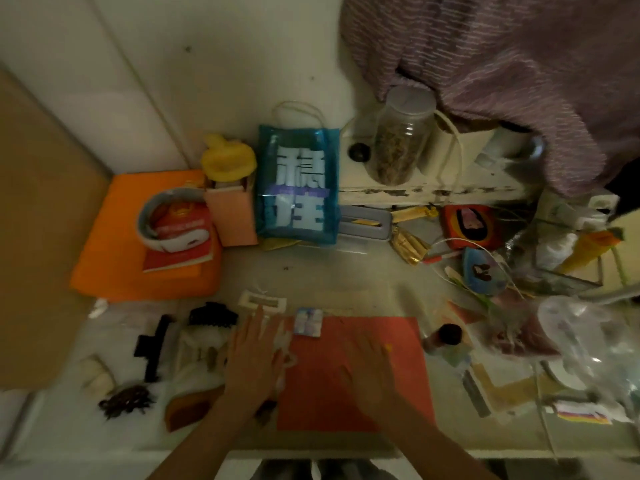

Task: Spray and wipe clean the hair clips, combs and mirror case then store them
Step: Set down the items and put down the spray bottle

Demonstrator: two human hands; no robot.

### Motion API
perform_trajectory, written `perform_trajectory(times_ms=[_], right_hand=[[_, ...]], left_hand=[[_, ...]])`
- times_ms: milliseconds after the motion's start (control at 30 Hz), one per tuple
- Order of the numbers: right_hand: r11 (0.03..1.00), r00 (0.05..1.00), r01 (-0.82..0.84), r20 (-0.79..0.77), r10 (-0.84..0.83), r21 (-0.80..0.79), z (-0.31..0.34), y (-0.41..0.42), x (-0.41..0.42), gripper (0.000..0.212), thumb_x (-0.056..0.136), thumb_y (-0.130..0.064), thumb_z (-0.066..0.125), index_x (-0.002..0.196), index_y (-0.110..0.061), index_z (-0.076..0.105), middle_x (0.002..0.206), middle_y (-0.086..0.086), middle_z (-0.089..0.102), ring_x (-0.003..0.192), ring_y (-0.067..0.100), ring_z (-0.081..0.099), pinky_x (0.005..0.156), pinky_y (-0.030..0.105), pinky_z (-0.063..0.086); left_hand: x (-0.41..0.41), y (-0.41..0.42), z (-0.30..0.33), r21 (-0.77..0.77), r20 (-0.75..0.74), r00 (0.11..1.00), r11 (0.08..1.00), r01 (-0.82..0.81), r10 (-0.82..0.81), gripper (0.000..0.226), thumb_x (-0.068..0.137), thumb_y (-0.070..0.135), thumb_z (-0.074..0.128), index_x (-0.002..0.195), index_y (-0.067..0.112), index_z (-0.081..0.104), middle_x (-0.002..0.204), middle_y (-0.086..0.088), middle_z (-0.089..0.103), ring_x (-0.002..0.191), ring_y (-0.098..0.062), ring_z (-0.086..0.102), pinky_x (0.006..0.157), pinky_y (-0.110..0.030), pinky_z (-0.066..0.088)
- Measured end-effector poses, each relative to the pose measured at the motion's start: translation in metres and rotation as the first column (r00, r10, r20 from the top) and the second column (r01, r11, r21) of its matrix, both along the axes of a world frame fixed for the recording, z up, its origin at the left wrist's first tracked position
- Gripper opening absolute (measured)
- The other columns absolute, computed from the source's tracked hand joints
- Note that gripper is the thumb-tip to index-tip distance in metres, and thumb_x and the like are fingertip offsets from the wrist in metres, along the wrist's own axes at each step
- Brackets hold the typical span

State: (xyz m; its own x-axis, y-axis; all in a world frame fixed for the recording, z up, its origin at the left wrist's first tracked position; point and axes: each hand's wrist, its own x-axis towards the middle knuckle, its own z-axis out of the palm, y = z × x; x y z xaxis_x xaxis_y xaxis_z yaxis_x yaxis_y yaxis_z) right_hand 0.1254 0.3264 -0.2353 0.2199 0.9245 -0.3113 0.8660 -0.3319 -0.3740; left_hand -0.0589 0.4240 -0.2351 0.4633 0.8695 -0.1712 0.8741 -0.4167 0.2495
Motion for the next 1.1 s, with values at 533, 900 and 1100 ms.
perform_trajectory(times_ms=[533,900,1100], right_hand=[[0.937,0.939,-0.343,0.028,0.342,0.064,0.009,0.110,-0.203,0.055,0.102,-0.033,0.034,0.151,-0.030,0.010,0.161,0.000,-0.001,0.148,0.014,0.003,0.119,0.032,0.004],[0.986,0.985,-0.167,0.041,0.168,-0.025,-0.007,0.141,-0.317,0.064,0.097,-0.038,0.045,0.152,-0.023,0.014,0.159,0.000,0.015,0.146,0.017,0.015,0.118,0.037,0.017],[0.993,0.993,-0.111,0.024,0.112,-0.052,-0.014,0.139,-0.332,0.066,0.099,-0.037,0.042,0.152,-0.025,0.005,0.161,0.001,0.003,0.148,0.016,0.005,0.120,0.037,0.010]], left_hand=[[-0.218,0.039,0.008,-0.004,-0.066,0.950,0.952,-0.307,0.306,0.059,0.101,0.037,0.033,0.150,0.030,0.001,0.161,-0.006,-0.002,0.148,-0.023,0.000,0.118,-0.039,-0.003],[-0.339,0.087,-0.027,-0.193,-0.057,0.980,0.961,-0.199,0.191,0.059,0.102,0.032,0.037,0.151,0.025,0.005,0.160,-0.005,-0.005,0.148,-0.021,0.000,0.120,-0.036,0.004],[-0.335,0.118,-0.045,-0.234,-0.002,0.986,0.959,-0.160,0.165,0.060,0.101,0.028,0.041,0.152,0.022,0.011,0.161,-0.007,0.003,0.148,-0.022,0.004,0.120,-0.036,0.005]])
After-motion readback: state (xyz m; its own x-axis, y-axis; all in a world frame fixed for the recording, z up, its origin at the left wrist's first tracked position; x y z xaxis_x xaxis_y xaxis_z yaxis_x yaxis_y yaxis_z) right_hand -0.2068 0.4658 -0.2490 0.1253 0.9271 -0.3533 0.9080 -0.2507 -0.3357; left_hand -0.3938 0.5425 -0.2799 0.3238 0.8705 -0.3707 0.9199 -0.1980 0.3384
